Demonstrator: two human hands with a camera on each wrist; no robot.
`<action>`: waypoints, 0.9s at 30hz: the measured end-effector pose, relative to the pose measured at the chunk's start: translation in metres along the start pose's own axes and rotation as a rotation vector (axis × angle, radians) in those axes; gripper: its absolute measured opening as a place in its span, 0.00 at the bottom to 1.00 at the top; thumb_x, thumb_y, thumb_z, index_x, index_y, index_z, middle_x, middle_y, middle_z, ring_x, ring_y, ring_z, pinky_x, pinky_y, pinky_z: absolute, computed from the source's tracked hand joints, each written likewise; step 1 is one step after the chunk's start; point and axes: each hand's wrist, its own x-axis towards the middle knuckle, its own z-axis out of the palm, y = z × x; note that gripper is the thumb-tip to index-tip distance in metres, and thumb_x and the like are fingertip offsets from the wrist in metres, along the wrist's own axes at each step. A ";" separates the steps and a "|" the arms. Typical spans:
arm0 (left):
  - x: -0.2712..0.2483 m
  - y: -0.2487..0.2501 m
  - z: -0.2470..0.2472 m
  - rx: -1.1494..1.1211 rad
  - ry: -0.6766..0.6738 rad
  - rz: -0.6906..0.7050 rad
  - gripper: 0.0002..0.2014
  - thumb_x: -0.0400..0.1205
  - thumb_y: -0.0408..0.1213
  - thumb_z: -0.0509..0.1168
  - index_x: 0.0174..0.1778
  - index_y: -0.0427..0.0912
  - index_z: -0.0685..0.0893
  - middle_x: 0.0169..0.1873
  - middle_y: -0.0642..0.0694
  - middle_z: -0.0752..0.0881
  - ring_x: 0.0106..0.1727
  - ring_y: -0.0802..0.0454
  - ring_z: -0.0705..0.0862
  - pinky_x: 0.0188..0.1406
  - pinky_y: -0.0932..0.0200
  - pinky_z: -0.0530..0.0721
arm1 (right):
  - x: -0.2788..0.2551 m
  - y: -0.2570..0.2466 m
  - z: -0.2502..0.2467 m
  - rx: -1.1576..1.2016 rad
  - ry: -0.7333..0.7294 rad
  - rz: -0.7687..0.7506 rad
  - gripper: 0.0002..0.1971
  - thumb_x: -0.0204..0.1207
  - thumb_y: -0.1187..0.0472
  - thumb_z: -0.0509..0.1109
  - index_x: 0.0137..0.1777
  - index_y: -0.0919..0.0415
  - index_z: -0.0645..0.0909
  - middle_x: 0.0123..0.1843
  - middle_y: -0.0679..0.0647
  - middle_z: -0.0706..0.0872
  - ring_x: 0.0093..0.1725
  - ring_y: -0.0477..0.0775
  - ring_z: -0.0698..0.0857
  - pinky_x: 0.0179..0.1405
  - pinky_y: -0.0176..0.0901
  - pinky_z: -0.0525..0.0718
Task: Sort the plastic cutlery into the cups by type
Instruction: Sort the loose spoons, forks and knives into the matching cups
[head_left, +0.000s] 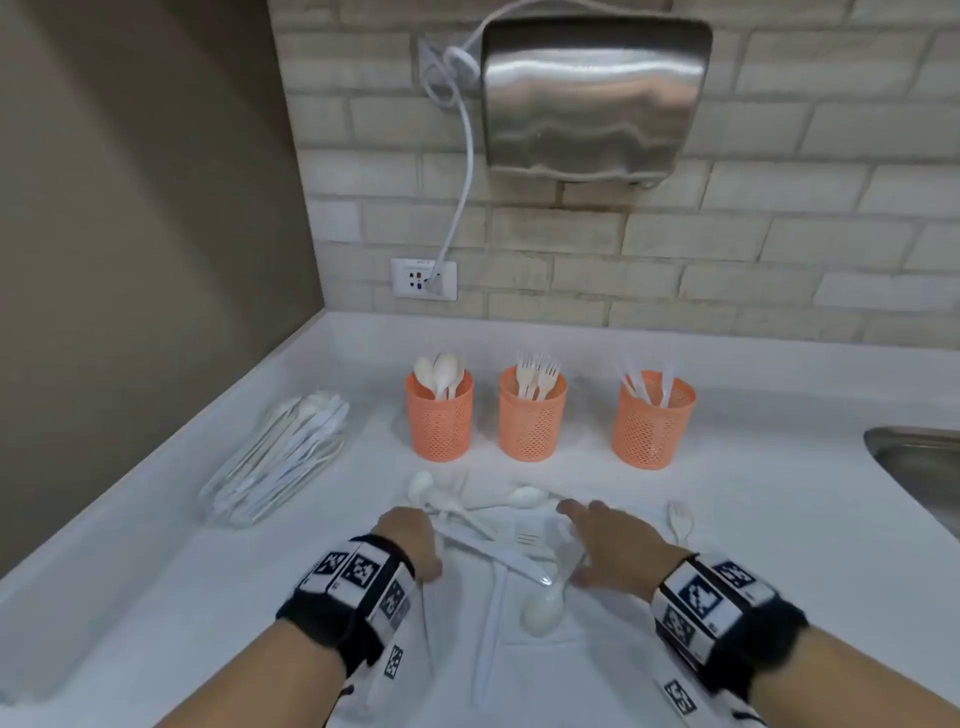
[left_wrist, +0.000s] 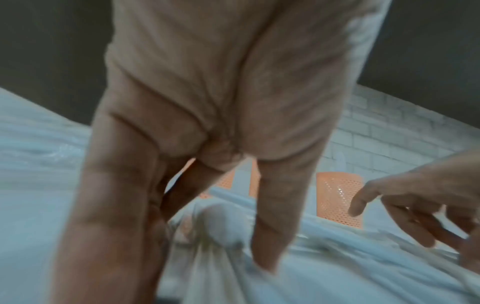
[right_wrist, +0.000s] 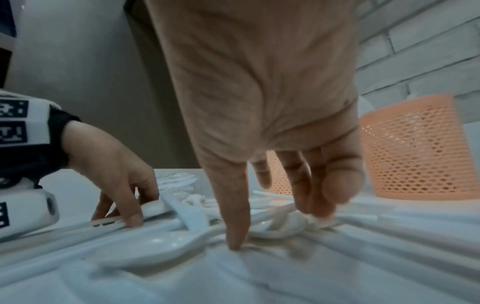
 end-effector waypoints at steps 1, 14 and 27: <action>0.003 0.000 0.000 -0.023 -0.006 -0.022 0.19 0.79 0.40 0.63 0.63 0.33 0.77 0.64 0.38 0.80 0.64 0.45 0.80 0.58 0.60 0.78 | 0.002 -0.002 -0.003 -0.041 0.025 -0.008 0.38 0.71 0.51 0.72 0.78 0.53 0.57 0.71 0.59 0.67 0.70 0.62 0.70 0.63 0.53 0.76; 0.022 0.007 0.001 -0.012 -0.066 -0.121 0.20 0.86 0.36 0.52 0.73 0.33 0.69 0.72 0.38 0.74 0.73 0.44 0.74 0.70 0.55 0.72 | 0.033 -0.030 0.001 -0.311 0.004 -0.059 0.19 0.82 0.64 0.55 0.72 0.67 0.65 0.72 0.62 0.69 0.72 0.62 0.68 0.69 0.54 0.66; 0.013 -0.006 -0.006 -0.323 0.097 -0.137 0.14 0.84 0.30 0.54 0.64 0.29 0.72 0.63 0.36 0.79 0.63 0.42 0.81 0.54 0.57 0.78 | 0.027 0.001 -0.029 -0.015 -0.033 -0.094 0.13 0.85 0.60 0.50 0.64 0.65 0.69 0.58 0.62 0.82 0.48 0.59 0.78 0.47 0.48 0.76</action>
